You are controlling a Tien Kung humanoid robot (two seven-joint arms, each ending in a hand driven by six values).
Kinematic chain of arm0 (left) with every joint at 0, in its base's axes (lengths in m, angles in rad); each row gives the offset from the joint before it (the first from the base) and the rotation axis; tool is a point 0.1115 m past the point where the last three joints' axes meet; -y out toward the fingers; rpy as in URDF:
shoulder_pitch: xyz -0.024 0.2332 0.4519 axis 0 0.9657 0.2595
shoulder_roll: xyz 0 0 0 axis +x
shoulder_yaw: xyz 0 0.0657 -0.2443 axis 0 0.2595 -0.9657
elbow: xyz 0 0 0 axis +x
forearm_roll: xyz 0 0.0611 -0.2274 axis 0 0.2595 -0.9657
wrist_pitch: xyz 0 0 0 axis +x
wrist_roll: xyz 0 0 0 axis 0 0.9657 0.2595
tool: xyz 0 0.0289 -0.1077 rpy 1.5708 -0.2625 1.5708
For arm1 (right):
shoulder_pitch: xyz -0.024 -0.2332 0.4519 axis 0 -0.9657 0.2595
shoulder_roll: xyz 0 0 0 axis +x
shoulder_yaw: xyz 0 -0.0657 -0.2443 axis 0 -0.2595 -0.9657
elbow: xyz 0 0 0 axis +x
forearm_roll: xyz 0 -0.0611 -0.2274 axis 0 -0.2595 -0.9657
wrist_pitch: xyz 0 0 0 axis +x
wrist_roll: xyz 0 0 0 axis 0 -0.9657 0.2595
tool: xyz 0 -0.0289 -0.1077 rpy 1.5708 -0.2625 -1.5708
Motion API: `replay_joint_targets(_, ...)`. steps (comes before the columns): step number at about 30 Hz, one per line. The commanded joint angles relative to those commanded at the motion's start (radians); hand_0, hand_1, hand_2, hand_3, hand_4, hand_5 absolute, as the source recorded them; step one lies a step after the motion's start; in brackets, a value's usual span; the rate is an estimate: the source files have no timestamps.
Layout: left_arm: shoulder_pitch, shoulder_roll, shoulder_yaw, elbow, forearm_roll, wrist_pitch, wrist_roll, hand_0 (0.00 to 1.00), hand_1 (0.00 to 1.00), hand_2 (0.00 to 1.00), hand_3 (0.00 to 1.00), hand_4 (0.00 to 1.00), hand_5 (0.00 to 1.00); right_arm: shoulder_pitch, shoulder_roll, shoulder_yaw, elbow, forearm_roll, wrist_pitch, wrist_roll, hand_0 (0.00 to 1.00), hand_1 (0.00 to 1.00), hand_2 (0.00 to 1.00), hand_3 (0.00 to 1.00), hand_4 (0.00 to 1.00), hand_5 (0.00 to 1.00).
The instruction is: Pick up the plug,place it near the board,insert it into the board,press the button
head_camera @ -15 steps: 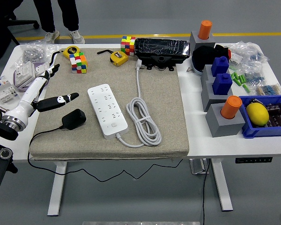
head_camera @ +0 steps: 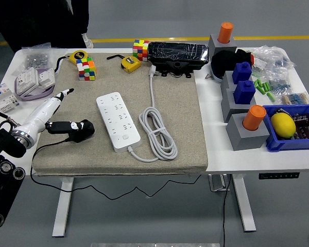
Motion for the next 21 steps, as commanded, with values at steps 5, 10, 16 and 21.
replay_joint_targets(5,0.004,-0.006,0.008,0.011,-0.017,-0.022,0.008,0.998,0.998,0.998,0.998,0.998,0.349,-0.001,0.0,0.0,0.0,0.002,0.0,-0.001,0.79,0.739,0.736,0.76,0.998,0.988)
replay_joint_targets(10,0.002,-0.019,0.022,0.032,0.0,-0.032,0.02,0.998,0.998,0.998,0.998,0.998,0.349,0.0,-0.003,0.009,0.0,-0.001,-0.002,-0.003,0.79,0.739,0.736,0.76,0.998,0.988)
replay_joint_targets(16,-0.007,-0.028,0.033,0.077,0.024,-0.012,0.006,0.998,0.998,0.998,0.998,0.998,0.22,0.002,-0.003,0.023,0.0,-0.008,-0.003,0.0,0.789,0.738,0.734,0.76,0.998,0.991)
replay_joint_targets(21,-0.012,-0.027,0.038,0.1,0.033,0.008,-0.004,0.998,0.998,0.998,0.998,0.998,0.159,0.001,-0.002,0.027,0.0,-0.009,-0.003,0.001,0.789,0.739,0.733,0.76,0.998,0.993)
